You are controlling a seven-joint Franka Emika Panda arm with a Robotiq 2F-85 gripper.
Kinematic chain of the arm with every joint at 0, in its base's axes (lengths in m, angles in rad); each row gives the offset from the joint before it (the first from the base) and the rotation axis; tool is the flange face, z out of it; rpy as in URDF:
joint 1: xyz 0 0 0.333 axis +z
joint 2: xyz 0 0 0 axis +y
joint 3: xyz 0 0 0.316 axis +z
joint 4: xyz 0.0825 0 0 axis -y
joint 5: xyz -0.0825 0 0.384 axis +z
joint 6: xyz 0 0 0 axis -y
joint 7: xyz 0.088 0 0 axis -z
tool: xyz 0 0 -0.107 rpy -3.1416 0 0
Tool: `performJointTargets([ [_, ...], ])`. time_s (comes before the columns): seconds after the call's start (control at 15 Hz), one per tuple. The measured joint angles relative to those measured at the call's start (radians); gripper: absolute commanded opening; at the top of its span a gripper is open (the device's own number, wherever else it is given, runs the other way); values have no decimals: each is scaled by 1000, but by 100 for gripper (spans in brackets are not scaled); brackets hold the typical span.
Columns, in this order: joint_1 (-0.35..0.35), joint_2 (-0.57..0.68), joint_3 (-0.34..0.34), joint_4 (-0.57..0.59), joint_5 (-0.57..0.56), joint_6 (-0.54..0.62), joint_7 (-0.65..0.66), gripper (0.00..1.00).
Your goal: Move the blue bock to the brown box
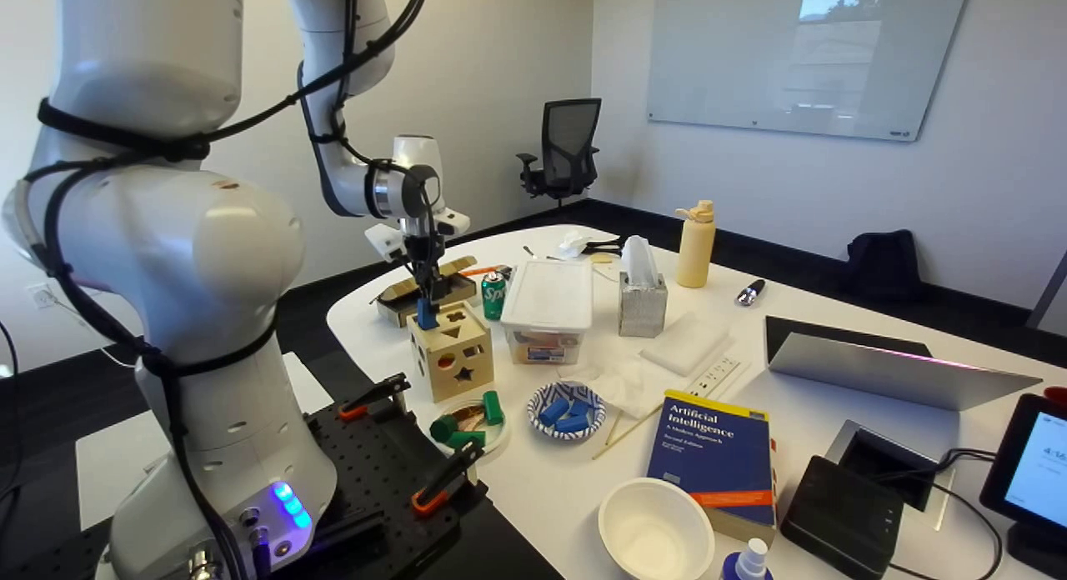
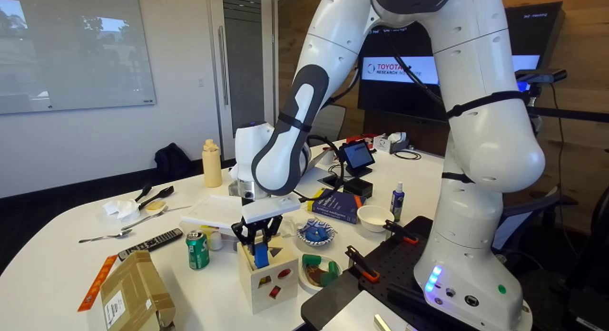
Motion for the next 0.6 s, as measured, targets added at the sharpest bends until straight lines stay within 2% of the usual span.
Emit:
performJointTargets([
  [0.6,68,13,-71,0,-20,46,21,9],
])
